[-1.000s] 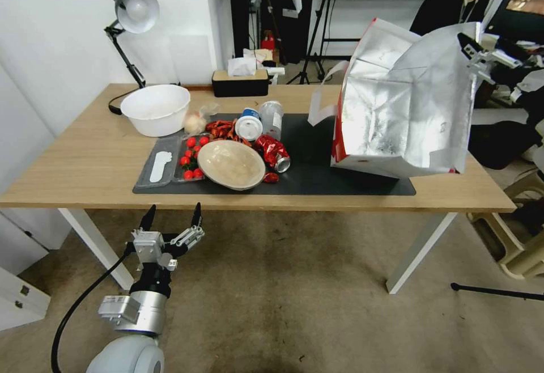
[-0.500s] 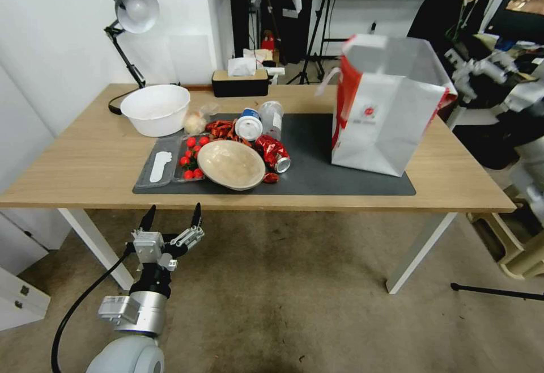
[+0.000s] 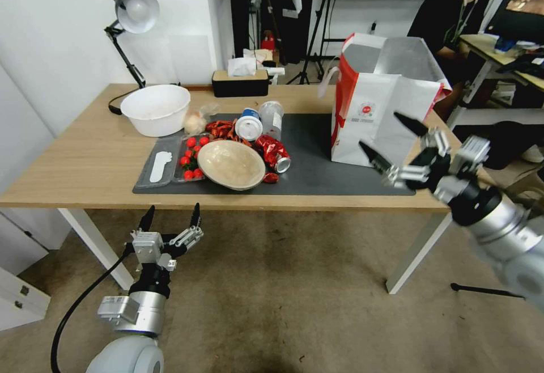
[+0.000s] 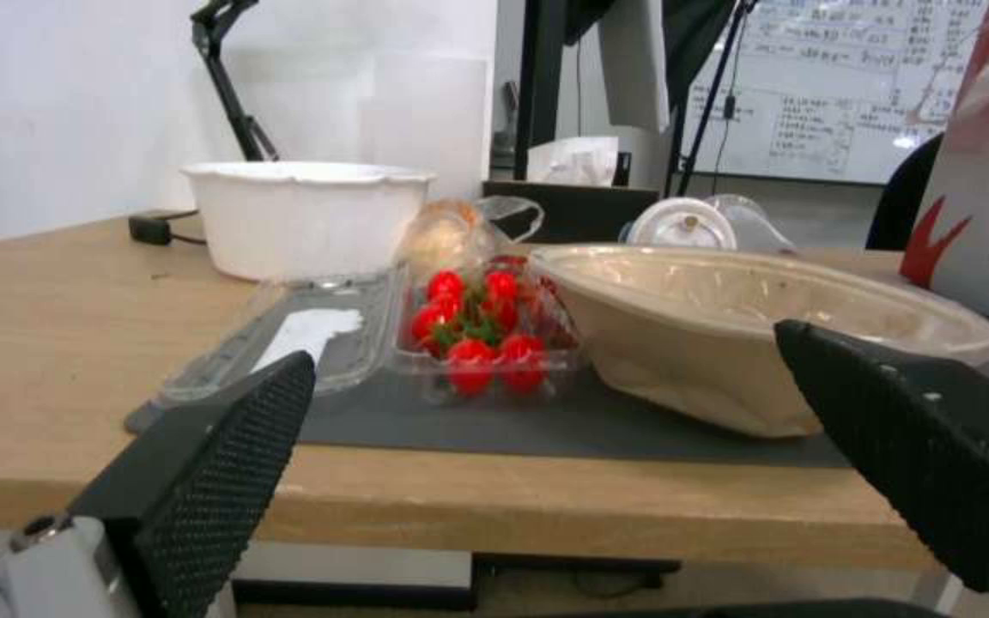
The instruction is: Pick up the food delivery bag from the floor and place it on the table.
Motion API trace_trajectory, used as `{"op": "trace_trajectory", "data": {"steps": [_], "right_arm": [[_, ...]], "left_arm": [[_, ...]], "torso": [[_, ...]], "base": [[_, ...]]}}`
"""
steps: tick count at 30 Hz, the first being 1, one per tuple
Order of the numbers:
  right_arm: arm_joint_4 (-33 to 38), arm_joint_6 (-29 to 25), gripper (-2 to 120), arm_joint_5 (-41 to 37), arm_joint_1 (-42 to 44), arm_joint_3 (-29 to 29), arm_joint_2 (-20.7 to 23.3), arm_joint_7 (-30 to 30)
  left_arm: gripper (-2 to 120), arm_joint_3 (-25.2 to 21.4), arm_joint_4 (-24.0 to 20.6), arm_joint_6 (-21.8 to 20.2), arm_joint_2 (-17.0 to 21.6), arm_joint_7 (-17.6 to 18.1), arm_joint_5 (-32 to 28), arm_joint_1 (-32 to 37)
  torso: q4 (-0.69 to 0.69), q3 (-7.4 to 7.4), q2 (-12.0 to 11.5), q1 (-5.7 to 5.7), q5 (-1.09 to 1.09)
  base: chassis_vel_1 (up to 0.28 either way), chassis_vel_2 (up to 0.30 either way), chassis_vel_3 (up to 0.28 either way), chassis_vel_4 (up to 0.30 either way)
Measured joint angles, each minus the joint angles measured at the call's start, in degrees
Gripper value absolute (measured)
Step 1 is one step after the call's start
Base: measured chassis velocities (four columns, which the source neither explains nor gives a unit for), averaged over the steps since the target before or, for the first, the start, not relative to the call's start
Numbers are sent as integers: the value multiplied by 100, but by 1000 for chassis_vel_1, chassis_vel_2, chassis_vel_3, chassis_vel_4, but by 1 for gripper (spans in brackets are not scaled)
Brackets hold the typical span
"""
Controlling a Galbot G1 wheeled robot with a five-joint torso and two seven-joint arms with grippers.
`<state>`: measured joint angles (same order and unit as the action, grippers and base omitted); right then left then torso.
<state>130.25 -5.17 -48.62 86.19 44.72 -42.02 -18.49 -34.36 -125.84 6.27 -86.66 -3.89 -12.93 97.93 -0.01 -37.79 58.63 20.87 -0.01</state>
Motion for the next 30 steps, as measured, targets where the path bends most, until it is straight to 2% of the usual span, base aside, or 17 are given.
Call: {"op": "trace_trajectory", "data": {"steps": [2, 4, 5, 8, 9, 12, 21, 23, 30], "right_arm": [[56, 6, 100, 262, 123, 0, -113, 187], [161, 8, 100, 759, 383, -20, -392, 553], [161, 8, 100, 759, 383, -20, -392, 553], [249, -11, 100, 1273, 715, -97, -776, 935], [249, -11, 100, 1273, 715, -97, -776, 935], [306, -116, 100, 1972, 1187, -235, -1443, 1519], [248, -345, 100, 2444, 1458, -325, -1903, 1862], [84, -590, 100, 2883, 1639, -481, -2252, 2196], [-419, -849, 100, 3230, 1653, -883, -2514, 2526]], "left_arm": [[100, 0, 2, 0, -2, 3, 0, 1], [100, 1, 9, 6, -8, 5, 2, 2], [100, 1, 9, 6, -8, 5, 2, 2], [100, 2, 18, 19, -14, 7, 8, 3], [100, 2, 18, 19, -14, 7, 8, 3], [100, 4, 25, 29, -14, 7, 15, 11], [100, 8, 27, 40, -6, 8, 17, 18], [100, 10, 28, 45, 1, 8, 17, 17], [100, 11, 28, 48, 10, 8, 11, 19]], "torso": [[-2, 0, 0, 0, 1], [3, 0, 0, 0, -3], [3, 0, 0, 0, -3], [0, 0, 0, 0, 1], [0, 0, 0, 0, 1], [-2, 0, 0, -1, 0], [1, 0, 0, 0, -1], [0, 0, 0, 0, -1], [0, 0, -1, 0, 1]], "base": [[0, 0, 0, 0], [0, 0, 0, 0], [0, 0, 0, 0], [0, 0, 0, 0], [0, 0, 0, 0], [0, 0, 0, 0], [0, 0, 0, 0], [0, 0, 0, 0], [0, 0, 0, 0]]}}
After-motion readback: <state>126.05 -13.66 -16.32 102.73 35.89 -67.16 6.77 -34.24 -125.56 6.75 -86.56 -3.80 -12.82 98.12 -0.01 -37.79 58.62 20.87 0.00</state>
